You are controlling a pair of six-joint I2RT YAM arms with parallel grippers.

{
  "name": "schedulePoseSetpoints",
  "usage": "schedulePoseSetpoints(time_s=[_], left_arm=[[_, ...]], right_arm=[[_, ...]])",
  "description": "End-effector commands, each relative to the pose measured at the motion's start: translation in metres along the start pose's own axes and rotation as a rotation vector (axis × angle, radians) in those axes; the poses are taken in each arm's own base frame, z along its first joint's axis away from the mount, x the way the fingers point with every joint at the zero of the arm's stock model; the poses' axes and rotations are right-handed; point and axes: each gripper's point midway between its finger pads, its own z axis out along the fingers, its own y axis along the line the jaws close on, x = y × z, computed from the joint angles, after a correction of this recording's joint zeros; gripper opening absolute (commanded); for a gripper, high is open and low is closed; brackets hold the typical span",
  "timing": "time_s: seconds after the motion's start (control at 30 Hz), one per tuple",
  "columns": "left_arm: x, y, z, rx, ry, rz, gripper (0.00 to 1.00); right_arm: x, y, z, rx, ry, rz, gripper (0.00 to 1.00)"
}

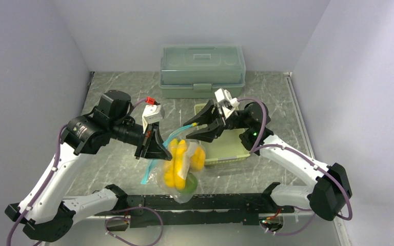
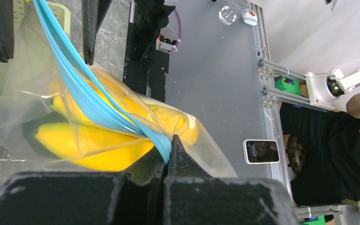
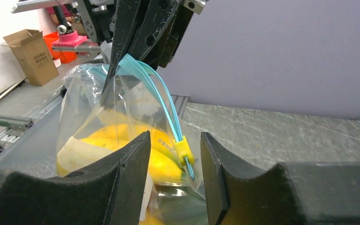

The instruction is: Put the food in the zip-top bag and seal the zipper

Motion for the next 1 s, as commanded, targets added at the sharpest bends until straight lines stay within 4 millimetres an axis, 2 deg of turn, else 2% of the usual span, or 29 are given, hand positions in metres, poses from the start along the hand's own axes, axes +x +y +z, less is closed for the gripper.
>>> schedulePoseSetpoints(time_s=[0.0, 0.17, 0.47, 0.6, 0.83, 0.97], left_arm=[[-0.015, -0.019, -0.008, 0.047, -0.056, 0.134, 0.0], [-0.016, -0.019, -0.008, 0.04, -0.06, 0.139, 0.0], [-0.016, -0.019, -0.008, 0.039, -0.062, 0.139, 0.0], [-0.014, -0.017, -0.007, 0.033, -0.057, 0.13, 0.0], [-0.014, -0.016, -0.01, 0.006, -0.063, 0.135, 0.0], [-0.013, -0.004, -0.009, -0.056, -0.057, 0.12, 0.17]], right_arm=[[-0.009, 0.01, 0.0, -0.037, -0.03, -0.052, 0.46], [-0.006, 0.015, -0.003, -0.041, -0.038, -0.049, 0.45], [-0.013, 0.021, -0.004, -0.049, -0.064, -0.065, 0.25], [-0.016, 0.023, -0.004, -0.047, -0.076, -0.077, 0.0], [-0.02, 0.025, -0.01, -0.001, -0.097, -0.131, 0.0], [-0.025, 0.025, -0.011, 0.013, -0.079, -0.147, 0.0]])
